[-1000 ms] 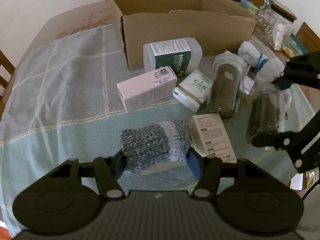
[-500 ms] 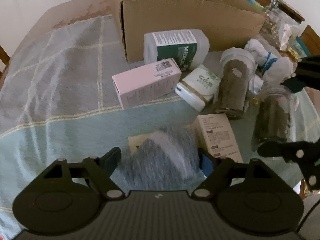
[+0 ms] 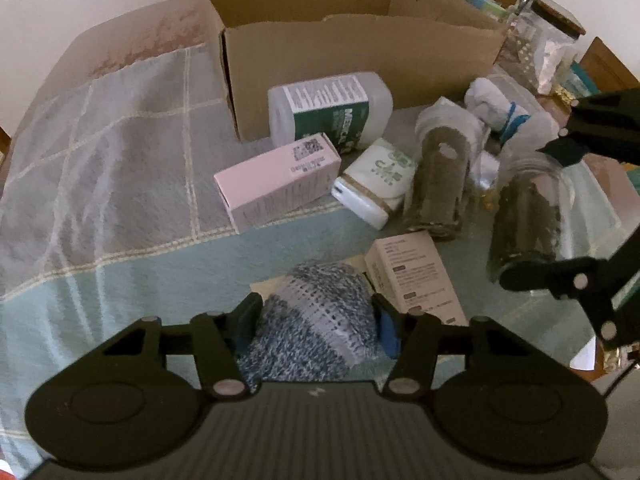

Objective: Organize objects
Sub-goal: 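Carry the grey sock and dark-filled jar into the cardboard box and release both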

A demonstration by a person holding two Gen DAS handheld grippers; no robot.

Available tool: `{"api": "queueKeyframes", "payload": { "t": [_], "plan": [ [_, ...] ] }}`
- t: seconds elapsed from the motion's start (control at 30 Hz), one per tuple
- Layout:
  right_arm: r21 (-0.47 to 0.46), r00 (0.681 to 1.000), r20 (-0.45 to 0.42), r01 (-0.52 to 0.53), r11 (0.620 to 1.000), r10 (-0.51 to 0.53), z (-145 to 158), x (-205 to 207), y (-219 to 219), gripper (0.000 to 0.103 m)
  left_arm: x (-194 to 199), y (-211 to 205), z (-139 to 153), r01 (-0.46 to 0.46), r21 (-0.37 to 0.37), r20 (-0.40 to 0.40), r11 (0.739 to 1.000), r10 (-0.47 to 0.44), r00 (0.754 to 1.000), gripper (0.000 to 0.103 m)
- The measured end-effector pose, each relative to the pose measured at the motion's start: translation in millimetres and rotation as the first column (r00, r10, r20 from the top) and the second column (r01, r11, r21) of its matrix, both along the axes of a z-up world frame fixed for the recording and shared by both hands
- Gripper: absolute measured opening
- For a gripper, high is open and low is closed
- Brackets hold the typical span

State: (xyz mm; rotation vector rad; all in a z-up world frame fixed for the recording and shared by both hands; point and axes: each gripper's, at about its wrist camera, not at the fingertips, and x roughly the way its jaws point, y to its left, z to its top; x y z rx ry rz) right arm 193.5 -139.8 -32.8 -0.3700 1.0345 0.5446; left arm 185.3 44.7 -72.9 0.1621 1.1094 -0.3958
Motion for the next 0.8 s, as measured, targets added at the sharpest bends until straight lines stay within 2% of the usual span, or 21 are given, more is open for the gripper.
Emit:
{"api": "queueKeyframes", "payload": {
  "t": [0.17,0.47,0.8],
  "plan": [
    [0.001,1.000,0.011,-0.018,1.000,0.018,15.1,4.8,-5.3,0.080,3.6,6.5,29.4,0.030,-0.013,-0.001,0.999,-0.030,1.000,0.058],
    [0.022,0.998,0.069,-0.013,1.000,0.011,55.1,28.9,-21.1,0.080,25.9,-1.2,81.4,0.101,-0.004,0.084,0.995,-0.100,0.991,0.058],
    [0.015,0.983,0.175,0.045,0.999,-0.047,91.7,73.8,-52.4,0.080,90.7,-36.2,118.6,0.134,-0.015,0.204,0.991,-0.128,0.971,0.058]
  ]
}}
